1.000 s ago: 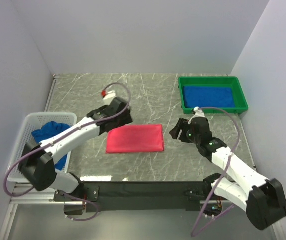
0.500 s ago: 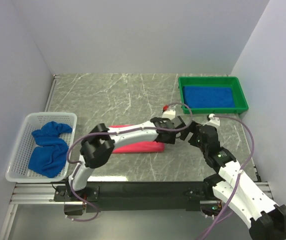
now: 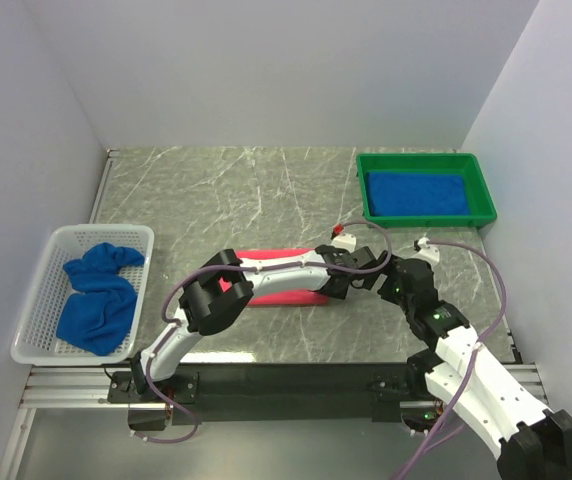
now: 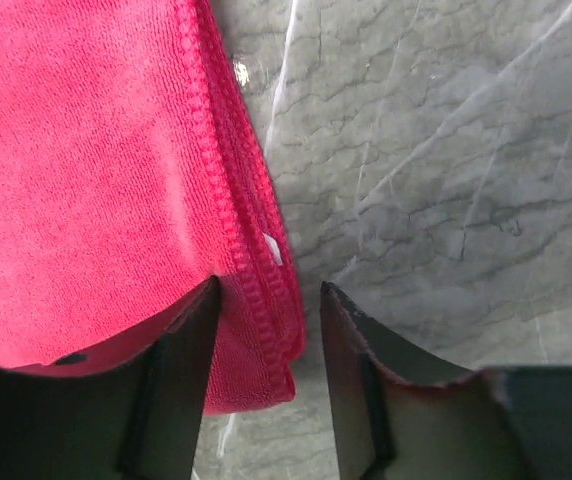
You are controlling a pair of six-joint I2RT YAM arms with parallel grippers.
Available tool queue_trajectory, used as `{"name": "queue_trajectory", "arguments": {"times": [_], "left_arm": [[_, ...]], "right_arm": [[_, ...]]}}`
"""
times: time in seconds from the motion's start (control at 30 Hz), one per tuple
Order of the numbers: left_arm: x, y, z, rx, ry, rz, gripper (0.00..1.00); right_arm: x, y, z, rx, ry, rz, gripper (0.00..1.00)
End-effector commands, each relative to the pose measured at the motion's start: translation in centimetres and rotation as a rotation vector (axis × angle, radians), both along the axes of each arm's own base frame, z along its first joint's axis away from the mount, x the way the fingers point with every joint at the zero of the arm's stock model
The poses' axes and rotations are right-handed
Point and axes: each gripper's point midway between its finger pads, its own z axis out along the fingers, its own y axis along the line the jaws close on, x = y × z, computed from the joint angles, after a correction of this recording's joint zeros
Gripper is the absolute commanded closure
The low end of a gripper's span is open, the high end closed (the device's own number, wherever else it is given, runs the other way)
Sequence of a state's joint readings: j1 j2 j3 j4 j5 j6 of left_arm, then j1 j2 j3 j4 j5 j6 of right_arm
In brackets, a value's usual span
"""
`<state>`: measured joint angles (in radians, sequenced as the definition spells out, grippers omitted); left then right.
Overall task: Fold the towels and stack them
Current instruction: Neatly place the folded towel into the bin
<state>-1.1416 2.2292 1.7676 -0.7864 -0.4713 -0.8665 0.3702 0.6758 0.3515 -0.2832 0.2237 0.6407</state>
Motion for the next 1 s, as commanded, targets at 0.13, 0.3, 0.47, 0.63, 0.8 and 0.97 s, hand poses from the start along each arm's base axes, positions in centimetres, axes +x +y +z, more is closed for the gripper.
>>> {"name": "queue_trajectory", "arguments": {"times": [0.13, 0.3, 0.47, 0.63, 0.8, 0.97], "left_arm": [[-1.6, 1.1, -3.2, 0.046, 0.025, 0.001, 0.75], [-1.7, 1.4, -2.5, -0.001, 0.015, 0.015, 0.99], [-1.6, 1.1, 0.7, -0.122, -0.019, 0.000, 0.99], [-1.5, 1.2, 4.8, -0.243, -0.034, -0.005, 0.99], [-1.1, 1.7, 7.4, -0.299, -0.057, -0.003, 0.99], [-0.8, 1.5, 7.9, -0.311, -0.057, -0.010, 0.99]], "right_arm": [[0.6, 1.1, 0.7, 0.070, -0.046, 0.016, 0.05], [0.6, 1.9, 0.3, 0.113, -0.039, 0.040, 0.06], [0.8, 4.0, 0.2, 0.210, -0.005, 0.133, 0.06], [1.6, 6.0, 1.1, 0.416, -0.019, 0.198, 0.05], [2.1, 8.2, 0.7, 0.541, 0.048, 0.247, 0.03], [3.1, 10.2, 0.1, 0.656, 0.105, 0.283, 0.03]]}}
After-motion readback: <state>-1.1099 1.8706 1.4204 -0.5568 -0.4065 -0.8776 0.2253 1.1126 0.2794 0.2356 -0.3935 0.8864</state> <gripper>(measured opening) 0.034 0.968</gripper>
